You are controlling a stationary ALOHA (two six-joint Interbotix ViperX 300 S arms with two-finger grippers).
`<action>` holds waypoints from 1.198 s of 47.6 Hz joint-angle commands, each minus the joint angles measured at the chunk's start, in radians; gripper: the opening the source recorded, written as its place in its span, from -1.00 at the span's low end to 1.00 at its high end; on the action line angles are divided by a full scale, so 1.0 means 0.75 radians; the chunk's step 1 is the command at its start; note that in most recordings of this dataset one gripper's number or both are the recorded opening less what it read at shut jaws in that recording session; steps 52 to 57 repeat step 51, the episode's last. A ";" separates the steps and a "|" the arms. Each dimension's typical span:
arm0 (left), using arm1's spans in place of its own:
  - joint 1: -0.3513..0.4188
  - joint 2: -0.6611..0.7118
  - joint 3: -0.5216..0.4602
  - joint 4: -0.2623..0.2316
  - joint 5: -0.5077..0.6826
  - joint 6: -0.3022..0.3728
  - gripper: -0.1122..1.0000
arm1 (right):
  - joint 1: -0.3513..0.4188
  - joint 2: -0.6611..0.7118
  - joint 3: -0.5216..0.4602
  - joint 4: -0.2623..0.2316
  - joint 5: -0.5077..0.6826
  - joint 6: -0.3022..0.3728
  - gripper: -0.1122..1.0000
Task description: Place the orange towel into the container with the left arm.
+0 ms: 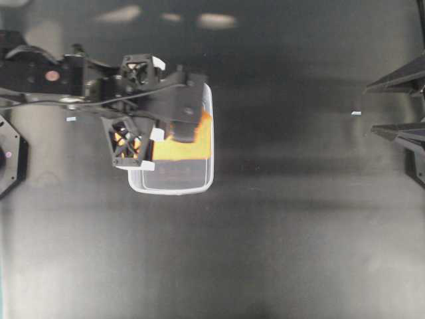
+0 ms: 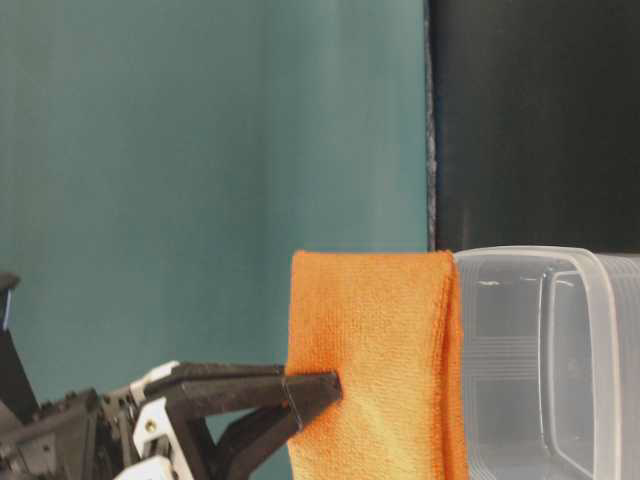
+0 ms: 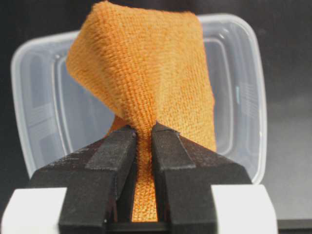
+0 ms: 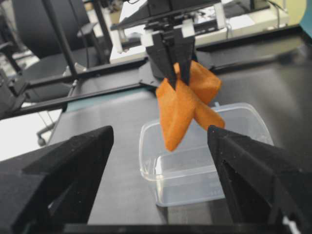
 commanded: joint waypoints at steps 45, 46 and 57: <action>0.029 -0.133 0.108 0.004 -0.286 -0.027 0.76 | 0.002 0.012 -0.002 0.000 -0.014 0.002 0.56; 0.027 -0.149 0.112 0.004 -0.286 -0.027 0.76 | 0.002 0.014 -0.002 0.000 -0.014 0.002 0.56; 0.018 -0.262 0.133 0.006 -0.309 -0.029 0.76 | 0.002 0.014 -0.002 0.000 -0.014 0.002 0.56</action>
